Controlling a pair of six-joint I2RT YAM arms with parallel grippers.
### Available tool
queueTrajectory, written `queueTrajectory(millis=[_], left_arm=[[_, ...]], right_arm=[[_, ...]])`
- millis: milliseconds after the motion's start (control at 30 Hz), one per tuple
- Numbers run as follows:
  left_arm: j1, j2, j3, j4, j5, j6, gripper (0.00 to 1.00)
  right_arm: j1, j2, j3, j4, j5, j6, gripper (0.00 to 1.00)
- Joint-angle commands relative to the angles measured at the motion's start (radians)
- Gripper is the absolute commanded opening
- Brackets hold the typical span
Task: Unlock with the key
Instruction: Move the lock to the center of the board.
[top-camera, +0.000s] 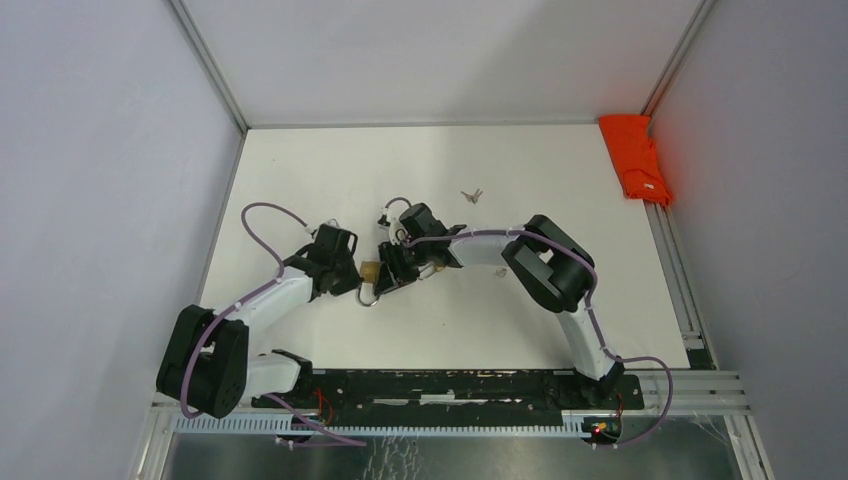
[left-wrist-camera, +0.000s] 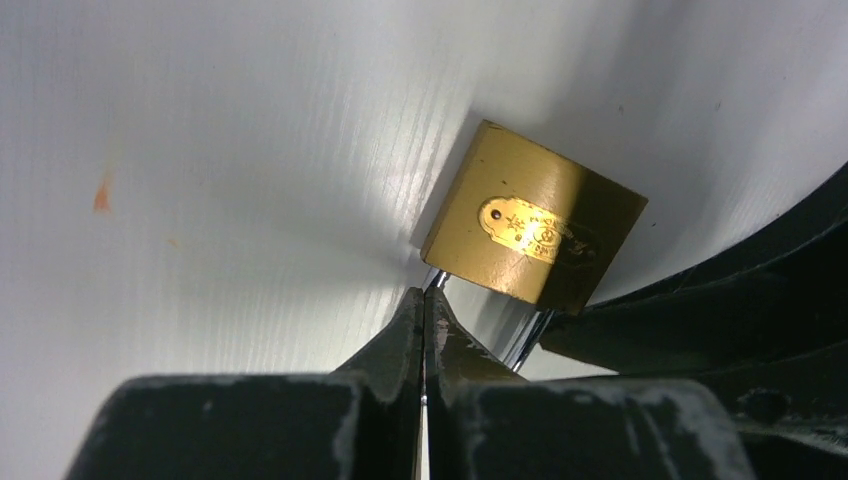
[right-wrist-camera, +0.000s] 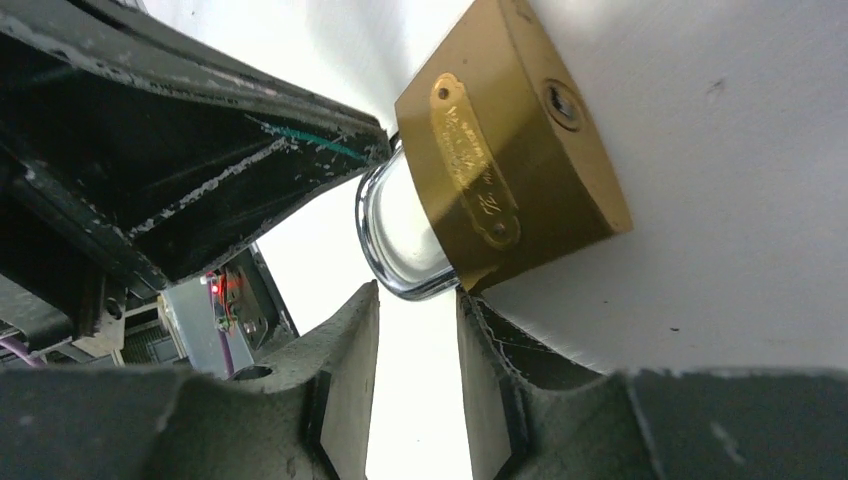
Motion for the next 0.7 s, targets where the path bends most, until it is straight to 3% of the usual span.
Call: queueTrajectory(millis=[0, 400, 667], left_arm=[[-0.003, -0.007, -0.022, 0.014, 0.033, -0.037, 0.02], [-0.003, 0.057, 0.008, 0.099, 0.062, -0.011, 0.02], [-0.004, 0.142, 0.024, 0.147, 0.065, 0.010, 0.02]], right_arm=[[-0.013, 0.020, 0.041, 0.040, 0.056, 0.015, 0.40], [-0.066, 0.139, 0.278, -0.116, 0.028, -0.068, 0.41], [-0.069, 0.099, 0.206, -0.133, -0.035, -0.149, 0.36]])
